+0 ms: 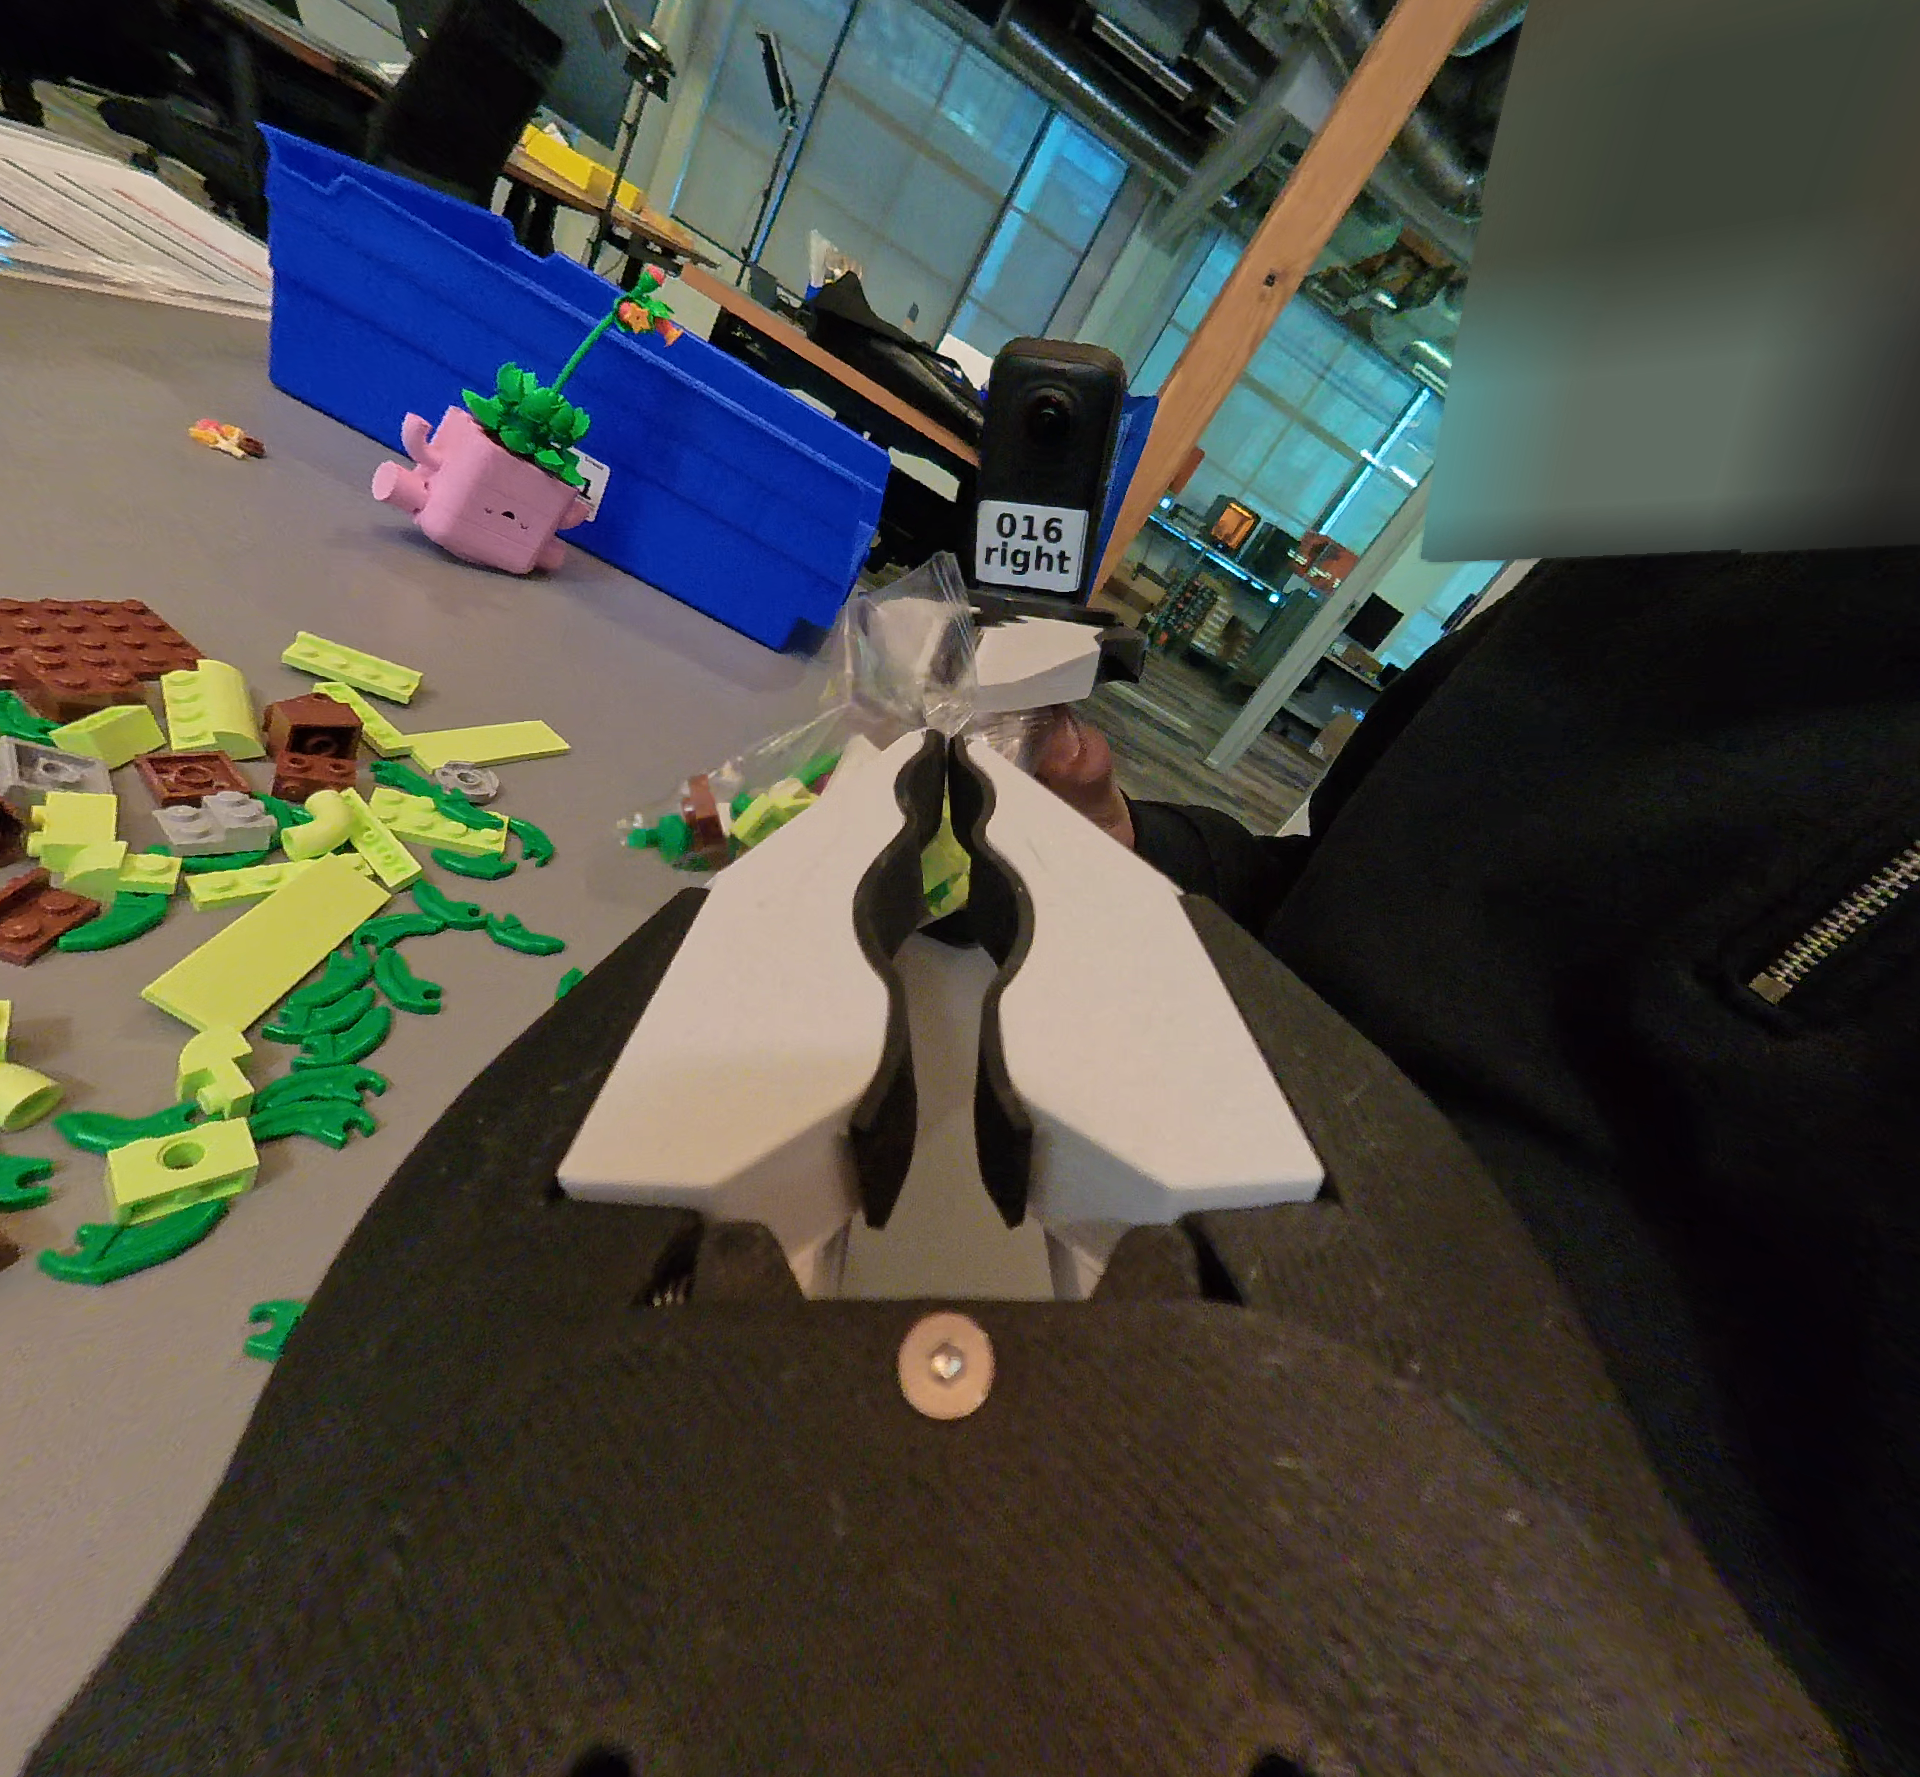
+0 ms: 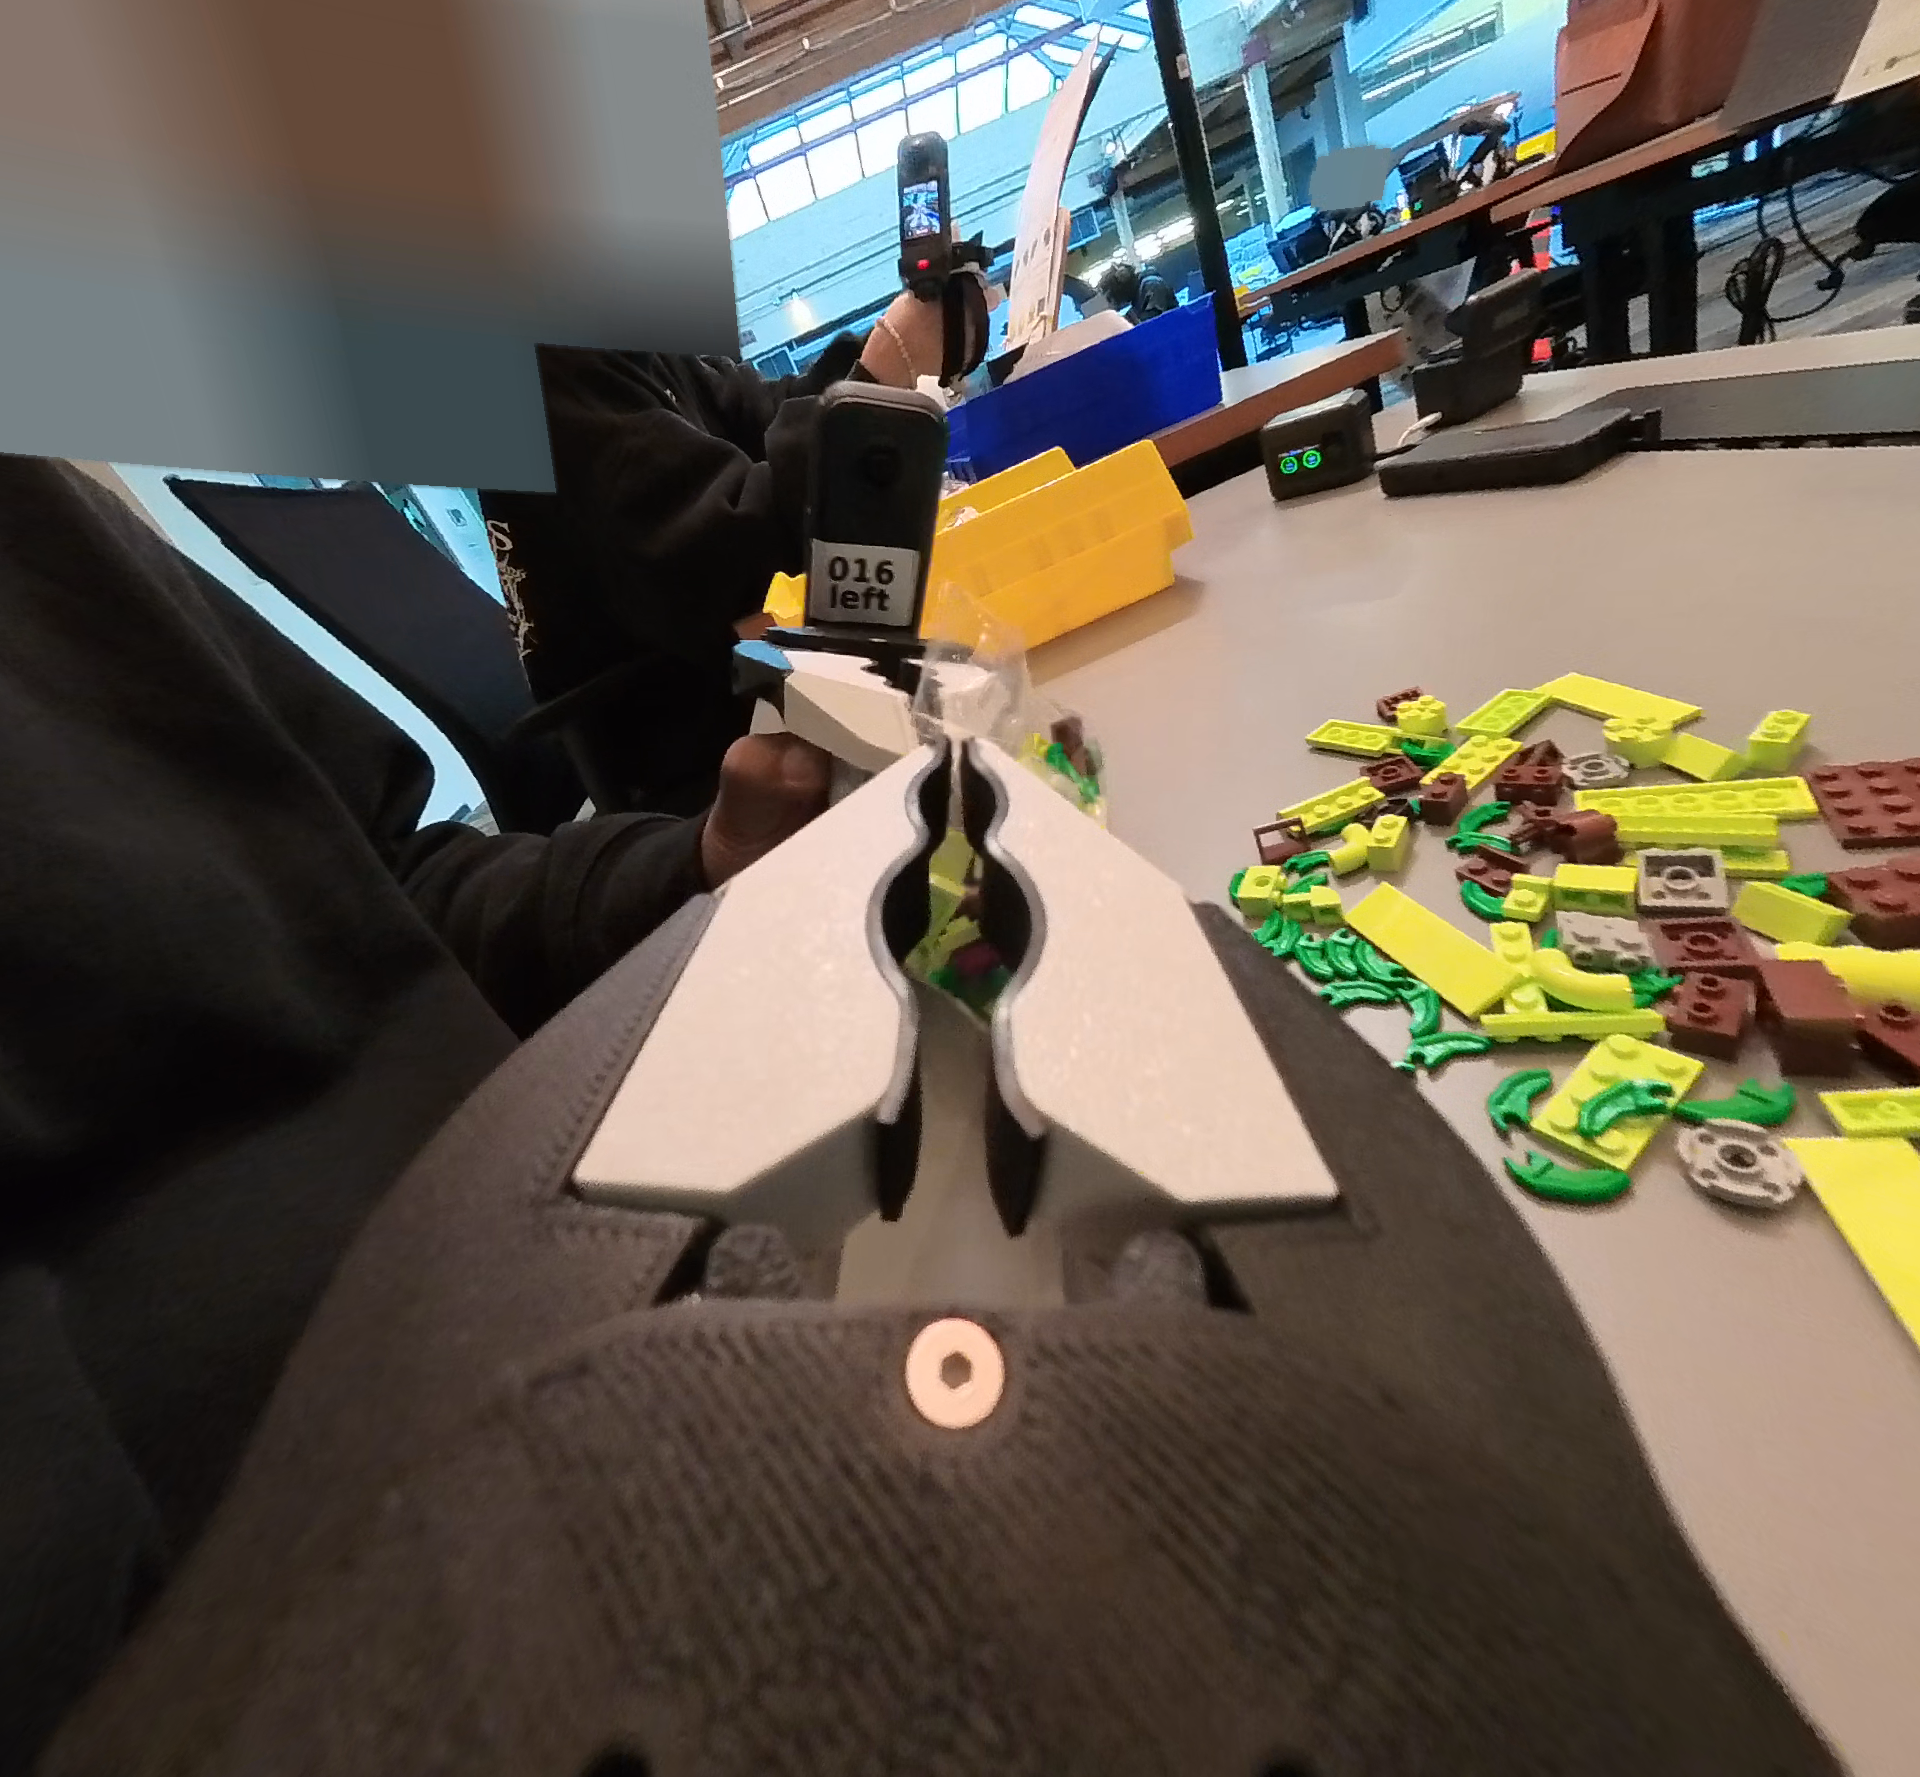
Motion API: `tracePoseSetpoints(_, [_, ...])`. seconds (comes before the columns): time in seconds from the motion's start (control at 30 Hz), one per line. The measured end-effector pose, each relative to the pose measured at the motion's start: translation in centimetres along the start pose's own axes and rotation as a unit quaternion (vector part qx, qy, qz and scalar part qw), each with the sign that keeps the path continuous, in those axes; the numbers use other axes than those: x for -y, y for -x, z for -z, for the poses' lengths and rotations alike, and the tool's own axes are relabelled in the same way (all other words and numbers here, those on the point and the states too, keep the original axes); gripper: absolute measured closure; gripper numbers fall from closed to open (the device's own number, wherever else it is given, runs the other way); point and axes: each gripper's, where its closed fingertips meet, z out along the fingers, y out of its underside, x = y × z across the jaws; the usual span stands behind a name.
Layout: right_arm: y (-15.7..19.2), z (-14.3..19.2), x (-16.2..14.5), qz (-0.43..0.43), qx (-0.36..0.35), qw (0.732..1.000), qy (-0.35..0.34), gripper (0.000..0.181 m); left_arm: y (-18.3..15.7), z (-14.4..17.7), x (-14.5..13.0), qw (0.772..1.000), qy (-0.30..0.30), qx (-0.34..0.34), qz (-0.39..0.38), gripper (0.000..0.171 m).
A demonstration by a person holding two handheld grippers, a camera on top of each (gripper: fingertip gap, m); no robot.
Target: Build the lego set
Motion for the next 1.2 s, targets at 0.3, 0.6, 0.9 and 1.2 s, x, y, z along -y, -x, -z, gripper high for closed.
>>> tracePoseSetpoints(0.3, [-1.9, 0.4, -0.3, 0.063, -0.093, 0.993, 0.026, 0.181, 0.1, 0.0, -0.2, 1.0, 0.008, 0.002, -0.001, 0.171])
tracePoseSetpoints(0.6, [-0.6, 1.2, 1.6, 0.005, -0.013, 0.999, -0.045, 0.16, 0.2, 0.8, 0.8, 1.0, -0.023, -0.008, 0.016, 0.171])
tracePoseSetpoints(0.9, [0.5, 0.1, -0.1, -0.018, 0.029, 0.999, 0.003, 0.178, -0.5, 0.3, 0.2, 0.999, -0.007, -0.03, 0.019, 0.171])
tracePoseSetpoints(1.2, [1.0, 0.1, -0.1, -0.024, 0.046, 0.999, 0.003, 0.175, -0.9, 0.1, -0.1, 0.999, 0.005, -0.038, 0.017, 0.171])
